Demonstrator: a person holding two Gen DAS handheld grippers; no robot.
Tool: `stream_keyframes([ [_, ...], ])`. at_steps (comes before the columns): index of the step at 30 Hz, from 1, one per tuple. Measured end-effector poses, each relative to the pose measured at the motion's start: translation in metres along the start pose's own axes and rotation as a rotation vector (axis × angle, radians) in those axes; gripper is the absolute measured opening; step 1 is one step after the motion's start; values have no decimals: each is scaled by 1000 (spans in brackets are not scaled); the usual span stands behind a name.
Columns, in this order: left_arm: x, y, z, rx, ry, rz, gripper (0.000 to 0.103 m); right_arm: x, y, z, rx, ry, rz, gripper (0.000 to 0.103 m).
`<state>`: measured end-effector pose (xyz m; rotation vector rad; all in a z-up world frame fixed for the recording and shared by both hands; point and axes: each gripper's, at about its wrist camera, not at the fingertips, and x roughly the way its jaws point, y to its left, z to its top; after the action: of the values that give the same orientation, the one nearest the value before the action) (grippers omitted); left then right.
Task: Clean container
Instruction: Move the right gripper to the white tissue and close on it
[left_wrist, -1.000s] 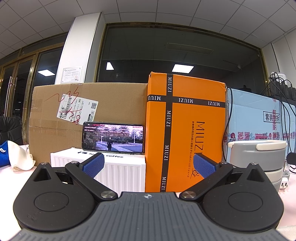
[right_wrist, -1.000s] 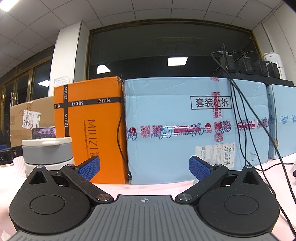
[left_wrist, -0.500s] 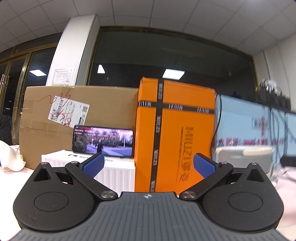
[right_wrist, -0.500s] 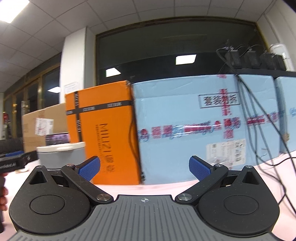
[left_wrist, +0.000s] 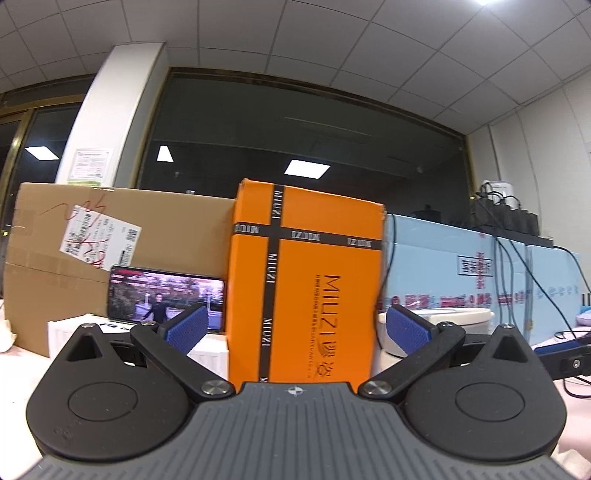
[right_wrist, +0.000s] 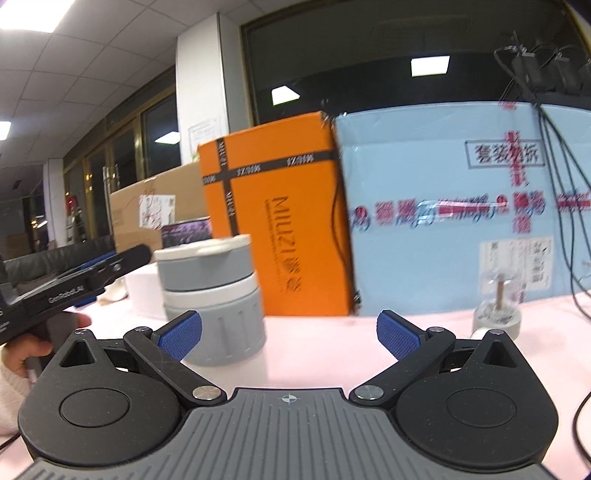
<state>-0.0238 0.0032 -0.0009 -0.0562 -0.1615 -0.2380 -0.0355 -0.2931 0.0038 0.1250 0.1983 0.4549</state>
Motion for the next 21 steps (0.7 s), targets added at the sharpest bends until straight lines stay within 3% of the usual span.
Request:
stream_keyframes([
  [7, -1, -10, 0, 46, 0, -36, 103, -7, 8, 4, -5, 55, 14, 101],
  [12, -4, -2, 2, 11, -1, -17, 103, -8, 18, 0, 9, 130, -4, 100],
  [21, -4, 16, 4, -85, 30, -25, 103, 4, 60, -13, -128, 281, -11, 82],
])
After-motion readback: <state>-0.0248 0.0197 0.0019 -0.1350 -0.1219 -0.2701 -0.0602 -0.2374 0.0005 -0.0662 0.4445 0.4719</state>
